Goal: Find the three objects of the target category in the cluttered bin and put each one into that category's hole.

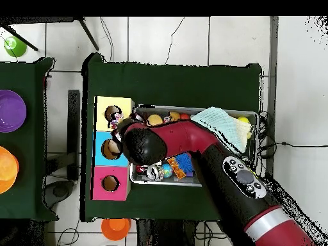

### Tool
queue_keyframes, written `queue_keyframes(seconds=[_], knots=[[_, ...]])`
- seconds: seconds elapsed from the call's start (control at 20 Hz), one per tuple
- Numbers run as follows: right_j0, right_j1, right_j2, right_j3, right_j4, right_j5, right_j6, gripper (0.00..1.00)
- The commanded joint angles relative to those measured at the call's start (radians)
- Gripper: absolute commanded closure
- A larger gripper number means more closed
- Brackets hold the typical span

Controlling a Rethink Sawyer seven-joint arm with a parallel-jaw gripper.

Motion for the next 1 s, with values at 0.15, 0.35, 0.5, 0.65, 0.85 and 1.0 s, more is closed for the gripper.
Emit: queue_keyframes(seconds=[0.15, 0.35, 0.5, 0.65, 0.85, 1.0], knots=[[-0.011, 0.057, -0.048, 0.04, -0.049, -0.126, 0.132, 1.0], [-0.014, 0.076, -0.043, 0.048, -0.05, -0.159, 0.13, 1.0], [-0.011, 0.081, -0.044, 0.044, -0.044, -0.157, 0.123, 1.0], [-0.008, 0.082, -0.049, 0.041, -0.043, -0.157, 0.12, 1.0], [-0.002, 0.091, -0.062, 0.036, -0.05, -0.159, 0.117, 1.0], [0.002, 0.111, -0.067, 0.03, -0.052, -0.149, 0.111, 1.0]])
